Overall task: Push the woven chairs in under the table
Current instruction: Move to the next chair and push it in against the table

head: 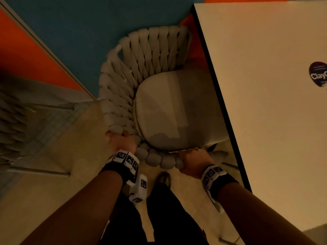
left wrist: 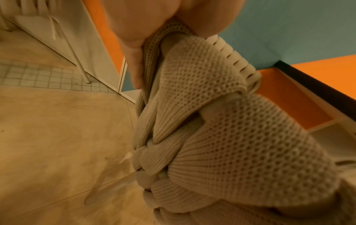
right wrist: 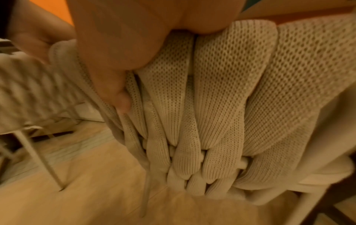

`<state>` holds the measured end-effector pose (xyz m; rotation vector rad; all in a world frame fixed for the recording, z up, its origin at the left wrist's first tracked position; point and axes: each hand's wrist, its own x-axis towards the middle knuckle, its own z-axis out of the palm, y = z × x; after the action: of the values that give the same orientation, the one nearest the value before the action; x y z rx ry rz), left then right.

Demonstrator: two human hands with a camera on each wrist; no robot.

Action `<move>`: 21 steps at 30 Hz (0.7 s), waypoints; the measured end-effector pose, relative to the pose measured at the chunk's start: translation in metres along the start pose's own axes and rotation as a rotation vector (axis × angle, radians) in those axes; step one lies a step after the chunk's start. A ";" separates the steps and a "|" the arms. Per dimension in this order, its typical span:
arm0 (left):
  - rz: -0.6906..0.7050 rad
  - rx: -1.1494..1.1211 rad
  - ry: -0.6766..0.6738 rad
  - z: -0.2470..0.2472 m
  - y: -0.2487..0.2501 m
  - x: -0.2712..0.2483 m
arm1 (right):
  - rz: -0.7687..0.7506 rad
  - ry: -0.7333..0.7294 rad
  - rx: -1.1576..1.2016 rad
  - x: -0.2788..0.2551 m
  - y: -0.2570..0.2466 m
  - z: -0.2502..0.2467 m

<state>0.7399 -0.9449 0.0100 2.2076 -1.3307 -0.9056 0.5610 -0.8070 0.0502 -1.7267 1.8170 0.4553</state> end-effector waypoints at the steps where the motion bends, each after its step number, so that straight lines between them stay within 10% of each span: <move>1: 0.010 0.012 -0.012 0.003 0.005 0.000 | 0.007 0.009 -0.016 0.002 0.003 -0.003; 21: -0.096 0.078 -0.042 0.003 0.004 0.003 | -0.023 0.020 -0.013 0.006 0.009 0.001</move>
<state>0.7365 -0.9492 0.0095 2.3420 -1.3091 -0.9547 0.5522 -0.8107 0.0443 -1.7647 1.8096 0.4430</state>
